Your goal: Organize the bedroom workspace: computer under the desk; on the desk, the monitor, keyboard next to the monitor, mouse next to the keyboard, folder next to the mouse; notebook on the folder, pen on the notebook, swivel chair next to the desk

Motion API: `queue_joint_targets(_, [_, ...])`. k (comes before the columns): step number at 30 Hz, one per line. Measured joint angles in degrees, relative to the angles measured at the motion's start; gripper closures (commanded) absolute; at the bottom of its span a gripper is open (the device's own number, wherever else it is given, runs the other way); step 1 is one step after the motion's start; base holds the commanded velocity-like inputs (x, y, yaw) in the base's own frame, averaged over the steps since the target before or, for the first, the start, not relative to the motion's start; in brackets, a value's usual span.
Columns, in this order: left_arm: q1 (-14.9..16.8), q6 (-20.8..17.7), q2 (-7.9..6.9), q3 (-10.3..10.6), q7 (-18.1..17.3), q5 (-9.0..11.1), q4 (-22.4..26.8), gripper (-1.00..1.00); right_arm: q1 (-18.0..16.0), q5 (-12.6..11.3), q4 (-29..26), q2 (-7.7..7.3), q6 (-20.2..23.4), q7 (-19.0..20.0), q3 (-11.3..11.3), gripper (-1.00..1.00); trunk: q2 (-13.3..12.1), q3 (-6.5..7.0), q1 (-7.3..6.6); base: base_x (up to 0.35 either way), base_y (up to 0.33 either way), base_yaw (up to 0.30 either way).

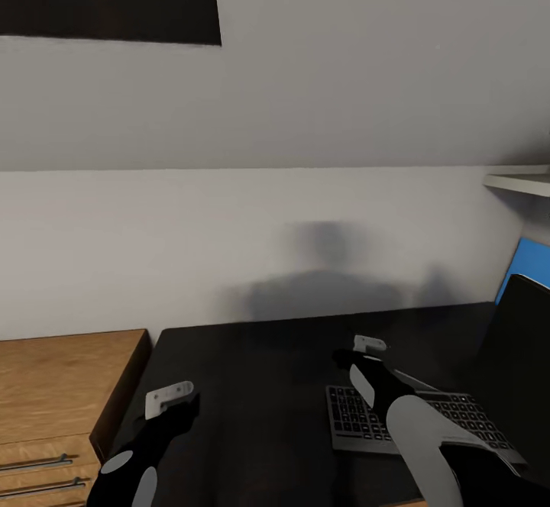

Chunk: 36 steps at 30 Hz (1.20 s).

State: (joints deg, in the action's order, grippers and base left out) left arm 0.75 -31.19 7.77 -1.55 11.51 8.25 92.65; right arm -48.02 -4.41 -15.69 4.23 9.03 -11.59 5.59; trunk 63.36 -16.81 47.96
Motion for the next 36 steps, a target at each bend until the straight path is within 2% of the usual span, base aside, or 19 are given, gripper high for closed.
queue_joint_targets(8, [-0.01, -0.14, 0.29, -0.33, 0.03, 0.02, 0.00, -1.00, -0.04, 0.08, 1.41, -0.58, -2.41, -0.19, 0.01, -1.00, 3.21, -1.44, 1.76, 0.000, 0.000, 0.000])
queue_joint_targets(20, [0.00, -0.21, 0.32, -0.36, 0.00, 0.02, 0.00, -1.00, -0.04, -0.22, 1.45, -0.65, -2.18, -0.26, 0.27, -1.00, 8.03, -3.60, 4.39, 0.000, 0.000, 0.000])
queue_joint_targets(36, [0.00, -0.30, -0.06, -0.28, -0.35, 0.10, 0.00, -1.00, -0.04, -0.28, 1.45, -0.70, -2.56, -0.27, 0.33, -1.00, 8.04, -3.60, 4.41, -0.019, 0.000, 0.000])
